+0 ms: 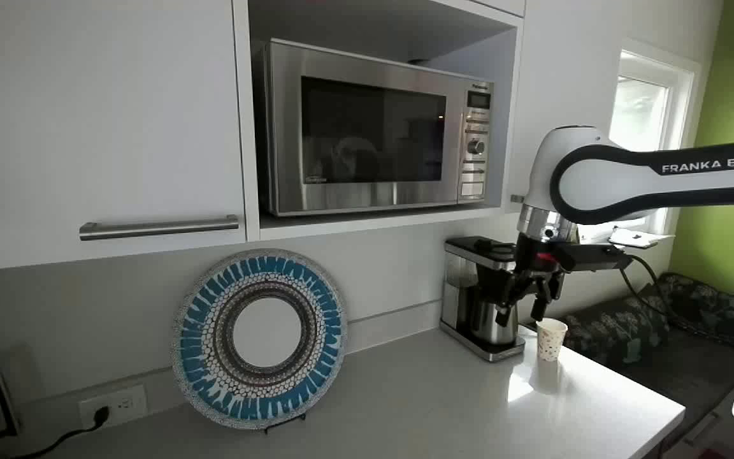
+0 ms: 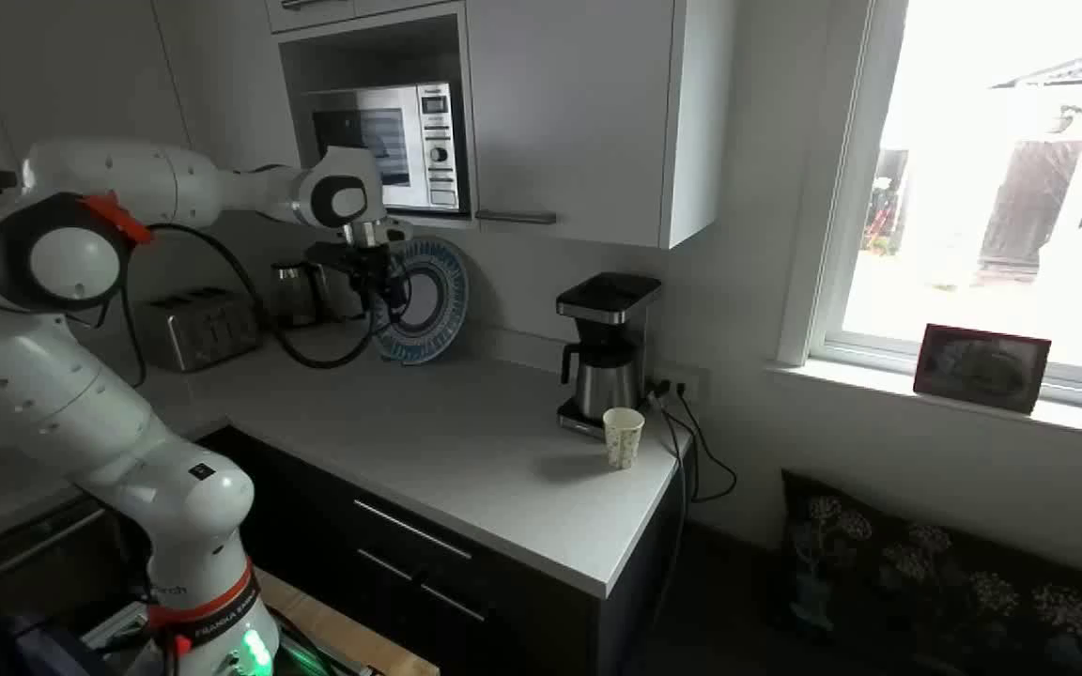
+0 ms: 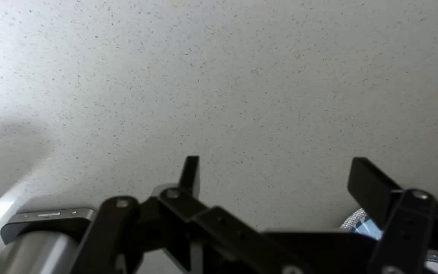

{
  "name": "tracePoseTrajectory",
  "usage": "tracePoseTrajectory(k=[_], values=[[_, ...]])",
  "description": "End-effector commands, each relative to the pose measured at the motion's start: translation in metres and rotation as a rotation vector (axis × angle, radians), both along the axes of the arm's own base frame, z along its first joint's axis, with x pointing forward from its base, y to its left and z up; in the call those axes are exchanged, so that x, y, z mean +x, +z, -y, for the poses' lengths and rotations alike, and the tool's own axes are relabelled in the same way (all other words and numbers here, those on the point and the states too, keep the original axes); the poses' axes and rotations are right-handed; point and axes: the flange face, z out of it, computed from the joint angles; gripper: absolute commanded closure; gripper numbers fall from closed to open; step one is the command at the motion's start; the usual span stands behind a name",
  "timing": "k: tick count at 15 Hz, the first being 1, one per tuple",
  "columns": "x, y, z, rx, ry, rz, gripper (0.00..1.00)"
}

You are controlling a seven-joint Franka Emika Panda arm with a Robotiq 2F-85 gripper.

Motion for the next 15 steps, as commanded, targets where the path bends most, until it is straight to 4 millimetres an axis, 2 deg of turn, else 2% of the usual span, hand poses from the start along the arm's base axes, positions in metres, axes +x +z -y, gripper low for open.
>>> tracePoseTrajectory(k=[1, 8, 13, 15], values=[[0.000, 0.001, 0.000, 0.000, 0.000, -0.001, 0.00], [0.000, 0.001, 0.000, 0.000, 0.000, -0.001, 0.00], [-0.005, 0.028, -0.014, -0.276, 0.110, 0.059, 0.00], [-0.006, 0.039, -0.016, -0.296, 0.111, 0.110, 0.00]])
